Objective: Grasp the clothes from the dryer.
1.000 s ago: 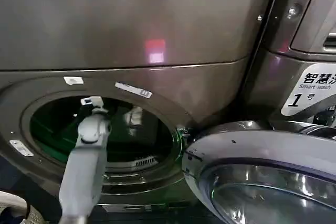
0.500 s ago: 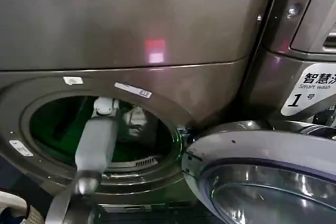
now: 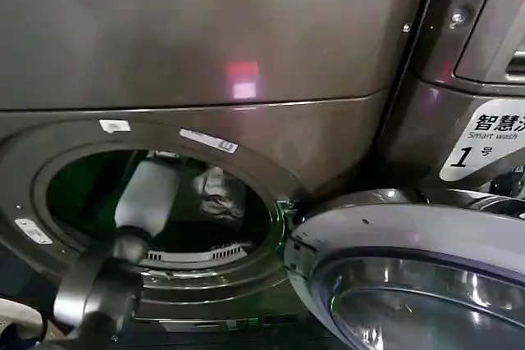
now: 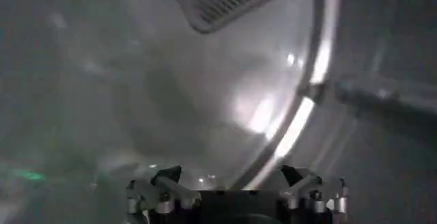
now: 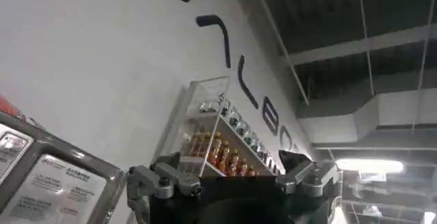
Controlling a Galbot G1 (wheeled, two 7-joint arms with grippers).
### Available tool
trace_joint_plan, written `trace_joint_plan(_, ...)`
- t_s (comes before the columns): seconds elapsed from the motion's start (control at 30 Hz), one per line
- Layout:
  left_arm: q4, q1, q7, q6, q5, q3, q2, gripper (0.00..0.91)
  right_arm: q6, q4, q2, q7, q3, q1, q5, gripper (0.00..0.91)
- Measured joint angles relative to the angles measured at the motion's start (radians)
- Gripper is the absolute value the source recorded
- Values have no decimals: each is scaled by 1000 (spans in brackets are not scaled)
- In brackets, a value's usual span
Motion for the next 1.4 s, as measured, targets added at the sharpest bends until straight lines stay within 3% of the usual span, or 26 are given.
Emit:
trace_joint_plan(0.3, 91, -55, 140, -92, 210, 128, 2, 907, 1, 1, 7, -1, 0, 2, -1, 907)
trace_joint_plan(0.6, 146, -59, 166, -103, 433, 206, -19, 907, 2, 2, 10, -4, -7, 8, -7, 907)
trace_joint_plan(0.83, 171, -48, 160, -101, 493, 226, -40, 907, 4, -1, 11, -6, -9, 12, -13, 907)
trace_joint_plan(0.9, 179, -47, 158, -100, 500, 232, -46, 182, 5, -1, 13, -7, -11, 13, -16, 907)
trace_joint_plan(0.93, 183, -47, 156, -100, 501, 234, -50, 11, 6, -1, 15, -7, -12, 14, -17, 907)
trace_joint_plan(1.4, 193, -50, 153, -115, 477, 225, -45, 0, 10, 1, 25, -7, -12, 16, -22, 907)
